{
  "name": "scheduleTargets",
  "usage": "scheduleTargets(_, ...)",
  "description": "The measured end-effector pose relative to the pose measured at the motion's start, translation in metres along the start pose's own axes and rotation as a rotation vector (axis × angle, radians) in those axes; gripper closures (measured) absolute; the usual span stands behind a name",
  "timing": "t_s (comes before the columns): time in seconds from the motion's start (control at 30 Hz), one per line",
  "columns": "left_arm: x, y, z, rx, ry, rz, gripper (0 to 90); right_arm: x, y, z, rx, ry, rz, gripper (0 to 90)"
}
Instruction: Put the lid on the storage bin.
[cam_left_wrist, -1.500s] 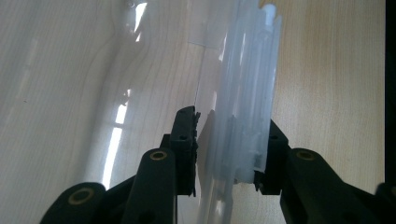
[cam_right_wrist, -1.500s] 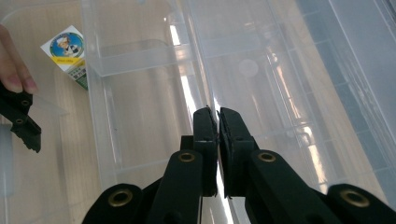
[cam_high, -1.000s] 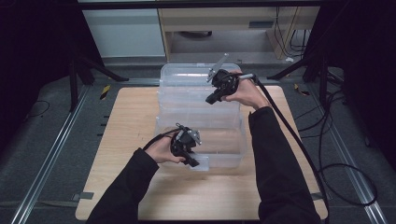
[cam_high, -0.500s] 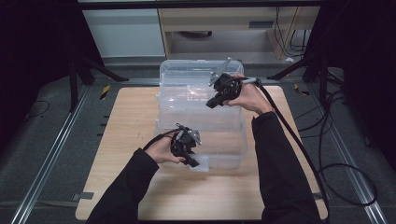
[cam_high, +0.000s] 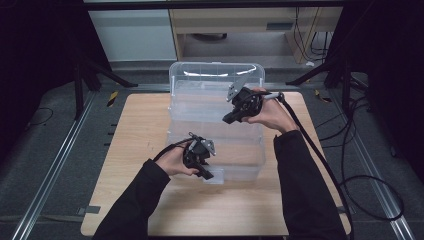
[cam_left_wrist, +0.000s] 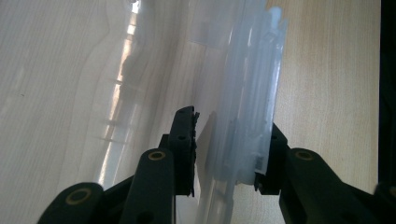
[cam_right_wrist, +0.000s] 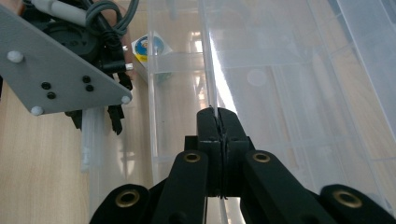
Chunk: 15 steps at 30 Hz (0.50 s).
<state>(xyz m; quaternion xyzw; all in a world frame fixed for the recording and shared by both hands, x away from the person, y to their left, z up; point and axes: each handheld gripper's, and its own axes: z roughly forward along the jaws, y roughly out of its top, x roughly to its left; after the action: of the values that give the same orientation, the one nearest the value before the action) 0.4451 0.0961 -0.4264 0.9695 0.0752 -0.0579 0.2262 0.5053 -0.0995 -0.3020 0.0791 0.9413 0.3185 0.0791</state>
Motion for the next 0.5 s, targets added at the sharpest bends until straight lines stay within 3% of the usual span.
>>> scheduleTargets(0.03,0.0,0.0,0.0,0.0,0.0,0.0,65.5,0.0,0.0,0.0,0.0,0.0,0.0,89.7)
scheduleTargets(0.1,-0.005,-0.002,0.0,-0.007,-0.009,-0.065,65.4,0.006,-0.002,0.0,-0.004,-0.002,0.001,89.8)
scheduleTargets(0.23,-0.004,-0.002,0.0,-0.01,-0.003,-0.042,65.2,0.012,-0.005,0.0,-0.007,0.006,-0.001,89.8)
scheduleTargets(0.27,-0.002,-0.002,0.0,-0.016,-0.003,-0.008,65.1,0.013,-0.006,0.0,-0.01,0.002,0.003,89.8)
scheduleTargets(0.43,-0.004,-0.004,0.0,-0.022,-0.005,-0.028,64.7,0.02,-0.008,-0.001,-0.005,-0.002,-0.003,89.9)
scheduleTargets(0.47,-0.003,-0.004,-0.001,-0.018,-0.002,-0.001,64.7,0.021,-0.008,0.0,-0.007,-0.002,-0.006,89.8)
scheduleTargets(0.5,-0.003,-0.004,-0.001,-0.018,-0.002,0.0,64.6,0.022,-0.007,0.0,-0.005,-0.004,-0.006,89.9)
